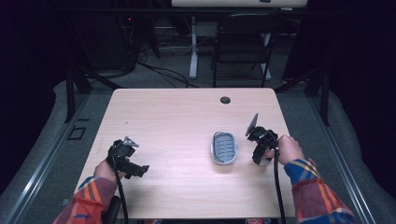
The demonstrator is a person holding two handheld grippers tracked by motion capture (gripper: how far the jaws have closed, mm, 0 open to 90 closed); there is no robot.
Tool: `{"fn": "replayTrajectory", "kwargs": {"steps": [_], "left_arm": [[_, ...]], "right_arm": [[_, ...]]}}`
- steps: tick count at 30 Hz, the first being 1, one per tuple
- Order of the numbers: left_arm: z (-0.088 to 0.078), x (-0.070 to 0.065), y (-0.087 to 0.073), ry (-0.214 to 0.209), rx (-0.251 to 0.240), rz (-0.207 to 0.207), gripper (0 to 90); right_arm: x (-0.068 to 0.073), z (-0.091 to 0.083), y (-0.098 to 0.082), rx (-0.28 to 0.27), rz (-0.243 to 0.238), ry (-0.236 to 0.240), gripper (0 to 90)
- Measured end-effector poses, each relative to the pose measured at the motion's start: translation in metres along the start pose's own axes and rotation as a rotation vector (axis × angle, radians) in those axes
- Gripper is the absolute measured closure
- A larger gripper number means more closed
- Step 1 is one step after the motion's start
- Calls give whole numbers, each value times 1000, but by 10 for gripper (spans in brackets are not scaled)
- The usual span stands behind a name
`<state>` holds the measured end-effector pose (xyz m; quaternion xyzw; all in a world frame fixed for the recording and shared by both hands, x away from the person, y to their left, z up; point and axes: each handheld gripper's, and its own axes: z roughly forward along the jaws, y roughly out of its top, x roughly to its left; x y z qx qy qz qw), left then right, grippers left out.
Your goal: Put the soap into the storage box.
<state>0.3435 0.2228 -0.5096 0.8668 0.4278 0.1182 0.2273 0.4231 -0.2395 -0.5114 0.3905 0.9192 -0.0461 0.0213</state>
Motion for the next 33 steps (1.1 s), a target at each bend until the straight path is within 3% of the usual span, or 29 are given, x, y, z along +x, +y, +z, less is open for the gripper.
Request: {"fn": "replayTrajectory", "kwargs": {"steps": [2,23,24,31,33], "left_arm": [[0,0,0,2,0,0,4],[0,0,0,-4,1,2,4],[0,0,0,-3,1,2,4],[0,0,0,-5,1,3,5],[0,0,0,-2,3,4,5]], "right_arm": [[0,2,1,-27,17,8,231],[-9,-20,17,-3,-1,-31,231],[-8,-19,17,-25,16,-28,231],[-10,-26,23,-7,-2,-38,231],[-8,-26,24,-30,17,-32,231]]}}
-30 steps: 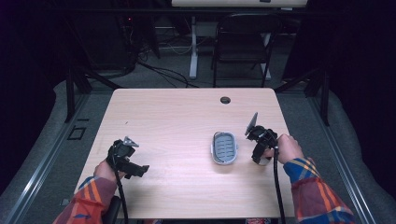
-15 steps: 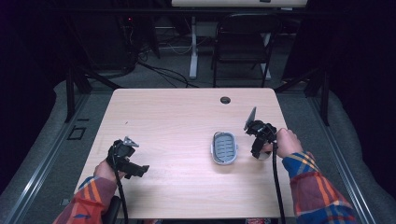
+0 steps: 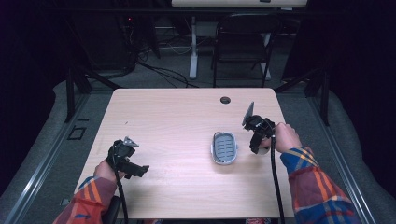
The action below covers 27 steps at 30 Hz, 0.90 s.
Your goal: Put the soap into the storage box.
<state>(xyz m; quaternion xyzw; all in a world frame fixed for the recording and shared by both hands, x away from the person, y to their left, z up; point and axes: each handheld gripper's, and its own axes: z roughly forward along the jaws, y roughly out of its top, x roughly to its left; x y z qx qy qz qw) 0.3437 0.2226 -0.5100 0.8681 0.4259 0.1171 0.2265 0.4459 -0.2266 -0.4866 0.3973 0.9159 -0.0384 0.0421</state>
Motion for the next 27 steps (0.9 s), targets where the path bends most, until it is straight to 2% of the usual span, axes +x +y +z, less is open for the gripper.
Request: {"fn": "replayTrajectory", "kwargs": {"steps": [2,9,11,12,14,15,16,19,20,21,27], "left_arm": [[0,0,0,0,0,0,5],[0,0,0,-1,1,1,5],[0,0,0,-4,1,1,5],[0,0,0,-5,1,2,5],[0,0,0,-3,2,2,5],[0,0,0,-5,1,2,5],[0,0,0,-5,1,1,5],[0,0,0,-2,4,2,5],[0,0,0,-2,4,2,5],[0,0,0,-3,4,1,5],[1,0,0,-5,5,2,5]], "right_arm": [[-1,-3,3,21,-20,-7,231],[1,-8,8,17,-21,-8,231],[1,-10,10,26,-36,-14,232],[3,-9,10,2,-12,-7,231],[2,-11,12,17,-26,-12,232],[1,-15,14,49,-53,-24,231],[2,-13,13,16,-27,-13,232],[3,-16,15,16,-33,-18,232],[-1,-24,20,99,-109,-43,232],[3,-20,18,30,-48,-27,232],[6,-23,23,23,-53,-27,232]]}}
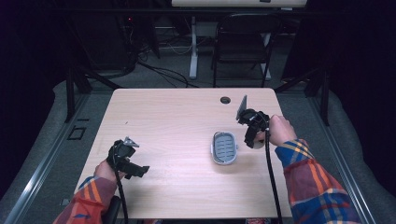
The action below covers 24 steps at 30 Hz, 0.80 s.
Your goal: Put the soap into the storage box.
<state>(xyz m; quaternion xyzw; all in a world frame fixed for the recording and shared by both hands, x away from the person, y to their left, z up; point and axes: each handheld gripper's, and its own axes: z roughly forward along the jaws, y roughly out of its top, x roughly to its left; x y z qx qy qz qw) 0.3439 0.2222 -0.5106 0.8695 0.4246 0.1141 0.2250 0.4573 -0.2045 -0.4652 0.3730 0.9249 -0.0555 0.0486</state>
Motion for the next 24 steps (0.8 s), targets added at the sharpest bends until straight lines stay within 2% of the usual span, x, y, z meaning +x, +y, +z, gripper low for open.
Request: {"fn": "replayTrajectory", "kwargs": {"steps": [12,24], "left_arm": [[0,0,0,-6,6,3,5],[1,0,0,-5,4,2,5]], "right_arm": [[10,-12,13,-20,-28,-5,232],[26,-17,34,-14,-82,-5,232]]}}
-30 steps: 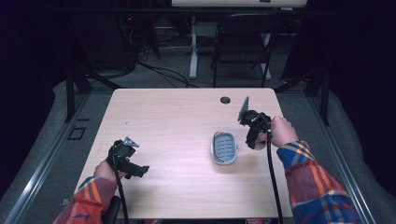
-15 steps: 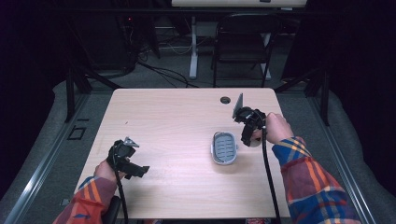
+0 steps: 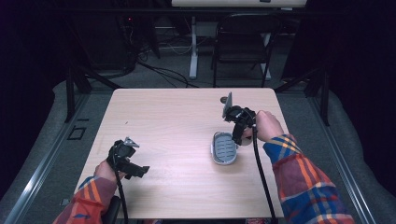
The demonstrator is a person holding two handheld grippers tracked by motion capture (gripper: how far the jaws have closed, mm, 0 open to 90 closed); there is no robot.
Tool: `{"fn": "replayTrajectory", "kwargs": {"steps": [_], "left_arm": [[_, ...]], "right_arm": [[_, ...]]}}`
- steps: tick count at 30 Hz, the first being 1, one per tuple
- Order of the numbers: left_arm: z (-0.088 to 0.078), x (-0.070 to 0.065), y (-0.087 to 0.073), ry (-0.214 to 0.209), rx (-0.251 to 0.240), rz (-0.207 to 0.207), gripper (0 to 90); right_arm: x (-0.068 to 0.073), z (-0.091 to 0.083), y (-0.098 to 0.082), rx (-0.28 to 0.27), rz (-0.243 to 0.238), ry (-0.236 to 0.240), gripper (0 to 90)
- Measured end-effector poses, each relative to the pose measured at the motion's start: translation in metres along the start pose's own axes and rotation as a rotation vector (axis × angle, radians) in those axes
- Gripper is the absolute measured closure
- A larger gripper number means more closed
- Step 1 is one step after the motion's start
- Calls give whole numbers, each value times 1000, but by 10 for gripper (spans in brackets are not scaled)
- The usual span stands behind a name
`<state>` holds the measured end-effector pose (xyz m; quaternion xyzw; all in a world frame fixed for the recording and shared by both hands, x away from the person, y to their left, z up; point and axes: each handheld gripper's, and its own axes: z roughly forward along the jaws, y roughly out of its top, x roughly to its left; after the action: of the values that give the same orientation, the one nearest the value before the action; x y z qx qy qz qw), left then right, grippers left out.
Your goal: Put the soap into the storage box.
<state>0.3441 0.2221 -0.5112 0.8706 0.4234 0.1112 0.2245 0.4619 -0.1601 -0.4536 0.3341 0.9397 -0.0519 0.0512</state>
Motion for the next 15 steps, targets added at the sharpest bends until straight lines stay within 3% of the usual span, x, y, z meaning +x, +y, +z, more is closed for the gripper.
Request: {"fn": "replayTrajectory", "kwargs": {"steps": [15], "left_arm": [[0,0,0,-3,0,2,6]], "right_arm": [[21,4,28,-9,-62,20,231]]}}
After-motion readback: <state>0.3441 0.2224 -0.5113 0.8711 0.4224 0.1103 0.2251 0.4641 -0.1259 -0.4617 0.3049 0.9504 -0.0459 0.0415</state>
